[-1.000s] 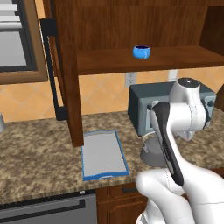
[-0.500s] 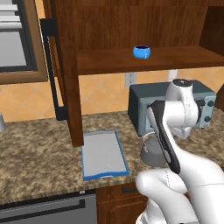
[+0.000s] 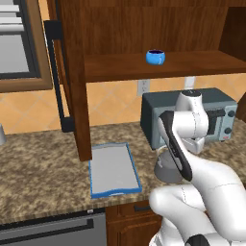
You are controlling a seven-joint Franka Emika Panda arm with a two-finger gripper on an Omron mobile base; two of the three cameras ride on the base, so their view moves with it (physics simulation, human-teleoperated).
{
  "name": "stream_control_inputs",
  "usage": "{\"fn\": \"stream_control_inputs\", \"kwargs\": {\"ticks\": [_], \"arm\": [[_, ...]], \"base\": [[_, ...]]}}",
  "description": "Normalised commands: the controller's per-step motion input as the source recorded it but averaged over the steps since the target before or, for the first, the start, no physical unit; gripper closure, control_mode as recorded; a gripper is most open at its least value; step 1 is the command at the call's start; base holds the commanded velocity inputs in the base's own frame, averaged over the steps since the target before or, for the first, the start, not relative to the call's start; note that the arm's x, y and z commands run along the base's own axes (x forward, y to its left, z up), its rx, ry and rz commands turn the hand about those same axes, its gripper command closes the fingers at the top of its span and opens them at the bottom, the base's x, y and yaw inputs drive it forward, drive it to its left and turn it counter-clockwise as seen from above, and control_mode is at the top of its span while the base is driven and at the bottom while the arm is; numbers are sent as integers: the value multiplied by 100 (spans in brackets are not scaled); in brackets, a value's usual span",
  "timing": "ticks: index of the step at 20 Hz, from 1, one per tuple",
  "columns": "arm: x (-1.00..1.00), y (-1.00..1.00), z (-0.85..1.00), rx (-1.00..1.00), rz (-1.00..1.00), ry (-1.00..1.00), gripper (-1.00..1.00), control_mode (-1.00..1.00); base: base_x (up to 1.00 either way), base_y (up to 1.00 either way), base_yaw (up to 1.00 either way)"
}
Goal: Pick the kettle from the counter and place it on the tray. Then pick the mug from the cabinet and place it on the tray. Then close the cabinet doors.
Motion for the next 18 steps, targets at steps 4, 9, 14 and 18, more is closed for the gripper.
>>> {"fn": "stream_control_inputs", "kwargs": {"ticks": [4,9,14,18], "arm": [[22,-2,-9,1,0,3,-100,-100],[17,-5,-2,1,-1,1,-100,-100],[19,-3,-20,0,0,6,-100,-100],[18,-2,-19,0,-1,4,-100,-100]], "base": [[0,0,0],[0,0,0],[0,0,0],[0,0,0]]}}
